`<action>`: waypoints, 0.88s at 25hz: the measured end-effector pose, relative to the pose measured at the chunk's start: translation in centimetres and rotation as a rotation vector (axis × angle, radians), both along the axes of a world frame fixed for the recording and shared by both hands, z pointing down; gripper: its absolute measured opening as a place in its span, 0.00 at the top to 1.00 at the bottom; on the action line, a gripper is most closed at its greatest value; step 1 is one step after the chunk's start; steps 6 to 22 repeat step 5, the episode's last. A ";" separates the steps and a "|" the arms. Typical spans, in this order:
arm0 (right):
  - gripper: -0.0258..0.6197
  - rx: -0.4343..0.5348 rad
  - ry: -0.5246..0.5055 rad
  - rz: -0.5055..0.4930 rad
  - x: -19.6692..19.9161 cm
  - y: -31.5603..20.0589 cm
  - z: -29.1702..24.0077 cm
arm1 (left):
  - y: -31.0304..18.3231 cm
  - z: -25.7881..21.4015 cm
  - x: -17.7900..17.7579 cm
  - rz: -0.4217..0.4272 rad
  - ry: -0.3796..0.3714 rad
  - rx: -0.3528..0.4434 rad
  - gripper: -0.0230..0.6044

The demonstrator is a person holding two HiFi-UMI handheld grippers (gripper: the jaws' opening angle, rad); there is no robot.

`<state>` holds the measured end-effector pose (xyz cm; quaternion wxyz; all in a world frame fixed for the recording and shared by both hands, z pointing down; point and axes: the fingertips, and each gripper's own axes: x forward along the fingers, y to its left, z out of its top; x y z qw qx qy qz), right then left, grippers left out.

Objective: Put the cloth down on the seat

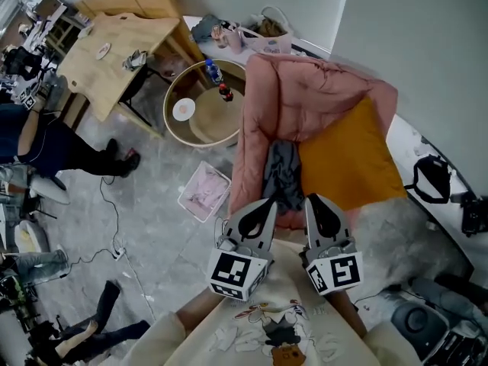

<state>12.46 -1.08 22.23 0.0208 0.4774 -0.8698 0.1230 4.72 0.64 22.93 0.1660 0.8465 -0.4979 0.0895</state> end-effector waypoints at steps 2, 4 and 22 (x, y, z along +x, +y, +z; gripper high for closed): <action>0.90 -0.004 -0.010 0.000 0.2 -0.3 0.3 | 0.0 0.1 -0.4 -0.020 -0.002 -0.003 0.96; 0.90 -0.004 -0.015 -0.007 0.1 -0.7 0.5 | -0.1 0.1 -0.9 -0.039 -0.001 -0.004 0.96; 0.90 -0.003 -0.017 -0.011 0.0 -0.9 0.6 | -0.1 0.2 -1.2 -0.048 -0.001 -0.004 0.96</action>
